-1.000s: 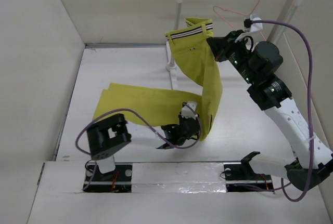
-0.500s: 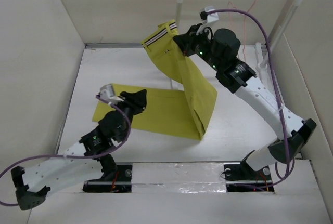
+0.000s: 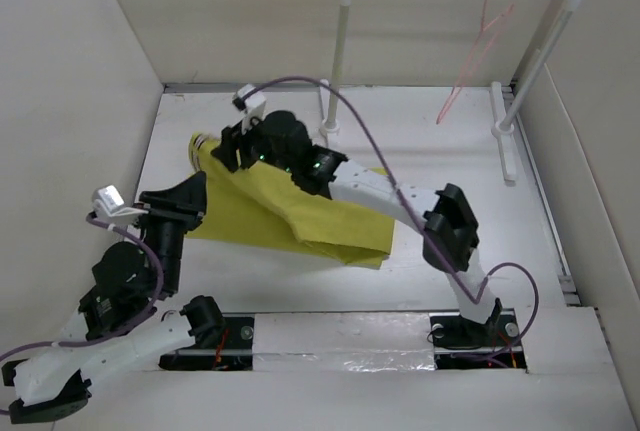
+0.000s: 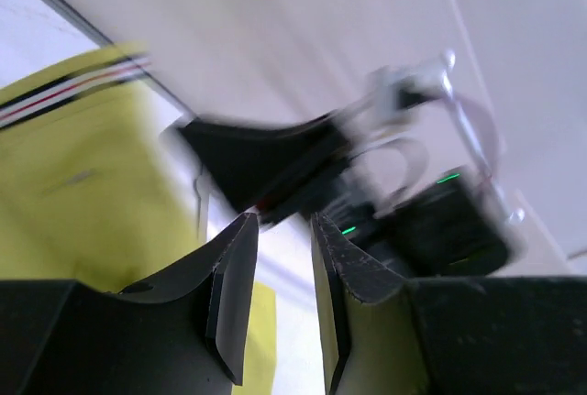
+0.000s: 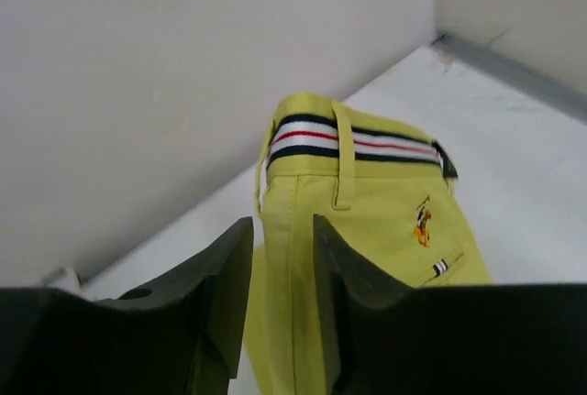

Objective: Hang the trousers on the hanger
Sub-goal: Fold the trousers at the center of the board.

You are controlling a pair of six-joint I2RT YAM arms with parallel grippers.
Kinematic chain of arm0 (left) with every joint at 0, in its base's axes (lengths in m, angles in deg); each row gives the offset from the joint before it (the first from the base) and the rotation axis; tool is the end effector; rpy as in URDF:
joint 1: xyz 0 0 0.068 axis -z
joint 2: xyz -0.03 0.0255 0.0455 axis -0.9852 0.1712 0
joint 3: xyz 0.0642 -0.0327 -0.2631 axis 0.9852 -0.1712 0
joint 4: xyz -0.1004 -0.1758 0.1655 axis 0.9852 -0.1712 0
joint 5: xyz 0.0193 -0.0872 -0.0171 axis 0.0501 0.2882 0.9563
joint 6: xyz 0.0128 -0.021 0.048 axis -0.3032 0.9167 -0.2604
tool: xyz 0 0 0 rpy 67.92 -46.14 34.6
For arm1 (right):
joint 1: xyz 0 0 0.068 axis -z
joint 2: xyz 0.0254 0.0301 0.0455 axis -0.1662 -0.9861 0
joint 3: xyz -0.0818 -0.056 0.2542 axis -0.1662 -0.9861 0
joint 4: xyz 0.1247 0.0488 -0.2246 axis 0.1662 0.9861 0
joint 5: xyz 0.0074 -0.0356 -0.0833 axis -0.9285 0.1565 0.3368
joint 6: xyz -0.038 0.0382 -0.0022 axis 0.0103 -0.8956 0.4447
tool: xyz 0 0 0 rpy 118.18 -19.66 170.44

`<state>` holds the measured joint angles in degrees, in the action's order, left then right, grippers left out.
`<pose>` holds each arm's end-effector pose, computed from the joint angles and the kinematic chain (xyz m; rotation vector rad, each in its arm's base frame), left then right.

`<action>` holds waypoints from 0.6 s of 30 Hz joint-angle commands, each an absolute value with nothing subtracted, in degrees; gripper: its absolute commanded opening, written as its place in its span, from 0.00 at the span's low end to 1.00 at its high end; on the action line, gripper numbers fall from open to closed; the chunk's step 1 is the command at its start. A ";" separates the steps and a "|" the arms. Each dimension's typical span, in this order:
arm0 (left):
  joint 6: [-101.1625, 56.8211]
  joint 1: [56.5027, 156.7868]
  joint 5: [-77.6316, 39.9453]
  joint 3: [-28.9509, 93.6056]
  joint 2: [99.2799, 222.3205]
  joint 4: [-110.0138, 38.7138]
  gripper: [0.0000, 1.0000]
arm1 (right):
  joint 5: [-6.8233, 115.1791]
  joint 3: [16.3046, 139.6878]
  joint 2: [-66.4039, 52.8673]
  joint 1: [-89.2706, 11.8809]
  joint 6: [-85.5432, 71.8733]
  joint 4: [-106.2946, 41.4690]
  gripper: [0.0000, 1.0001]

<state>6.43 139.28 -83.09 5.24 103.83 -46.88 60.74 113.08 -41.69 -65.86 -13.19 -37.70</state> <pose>0.0516 -0.0288 0.3888 -0.6473 1.2998 -0.8178 0.2741 0.4121 0.3868 -0.6264 1.5429 0.9519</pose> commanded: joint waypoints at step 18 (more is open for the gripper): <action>7.03 137.63 -83.19 -2.40 128.67 -31.62 0.30 | 57.42 57.15 -11.31 -58.09 -11.18 -48.65 0.00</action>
